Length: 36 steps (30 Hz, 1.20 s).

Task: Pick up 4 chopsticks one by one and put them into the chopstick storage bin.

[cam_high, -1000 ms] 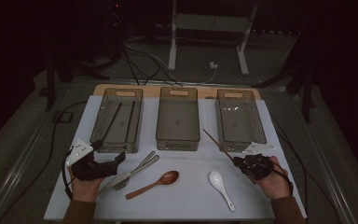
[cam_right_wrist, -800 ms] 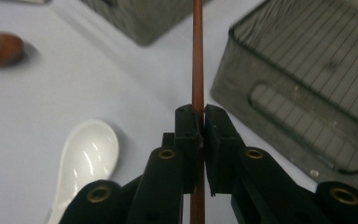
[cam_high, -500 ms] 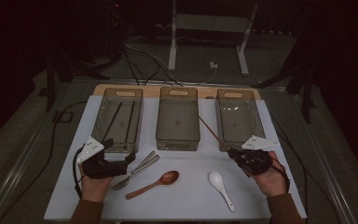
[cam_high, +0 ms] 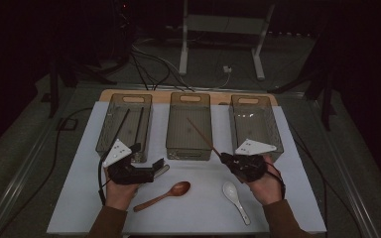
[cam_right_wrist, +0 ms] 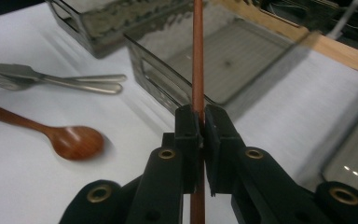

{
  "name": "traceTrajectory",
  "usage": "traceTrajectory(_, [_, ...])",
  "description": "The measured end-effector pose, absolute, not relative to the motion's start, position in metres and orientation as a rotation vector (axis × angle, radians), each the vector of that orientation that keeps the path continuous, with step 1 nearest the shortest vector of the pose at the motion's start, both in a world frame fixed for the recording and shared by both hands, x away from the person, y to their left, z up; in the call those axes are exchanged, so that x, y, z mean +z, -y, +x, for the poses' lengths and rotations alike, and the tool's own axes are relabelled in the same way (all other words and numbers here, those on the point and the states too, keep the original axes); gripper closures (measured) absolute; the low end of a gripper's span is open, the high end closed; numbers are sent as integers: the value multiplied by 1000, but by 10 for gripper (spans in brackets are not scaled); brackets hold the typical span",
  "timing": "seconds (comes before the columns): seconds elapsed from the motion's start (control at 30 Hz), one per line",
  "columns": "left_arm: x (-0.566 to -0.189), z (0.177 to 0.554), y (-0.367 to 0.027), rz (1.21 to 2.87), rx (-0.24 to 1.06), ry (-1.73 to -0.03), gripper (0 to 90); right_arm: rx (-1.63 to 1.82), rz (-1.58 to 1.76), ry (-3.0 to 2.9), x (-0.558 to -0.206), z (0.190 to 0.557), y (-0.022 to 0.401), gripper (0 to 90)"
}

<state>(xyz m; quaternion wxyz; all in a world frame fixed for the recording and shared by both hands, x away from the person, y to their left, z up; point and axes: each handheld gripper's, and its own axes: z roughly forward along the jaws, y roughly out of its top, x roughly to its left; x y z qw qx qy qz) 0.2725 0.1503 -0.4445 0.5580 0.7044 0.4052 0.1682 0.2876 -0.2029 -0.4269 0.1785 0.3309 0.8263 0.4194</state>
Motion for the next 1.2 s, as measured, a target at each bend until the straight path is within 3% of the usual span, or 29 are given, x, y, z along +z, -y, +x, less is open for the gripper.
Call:
traceTrajectory(0.37, [-442,286,-129,1644,332,-961,18,1258,927,-2341,-429,290,177,854])
traceTrajectory(0.6, [-442,292,-116,1620,281,-983,82,1310,906,-2343,-430,288,163,854])
traceTrajectory(0.77, [-443,296,-110,1593,227,-995,189,1363,887,-2342,-430,285,151,854])
traceTrajectory(1.0, [-446,301,-109,1551,113,-969,488,1425,845,-2343,-428,280,135,854])
traceTrajectory(1.2, [-447,301,-107,1546,61,-936,649,1450,839,-2321,-429,279,129,854])
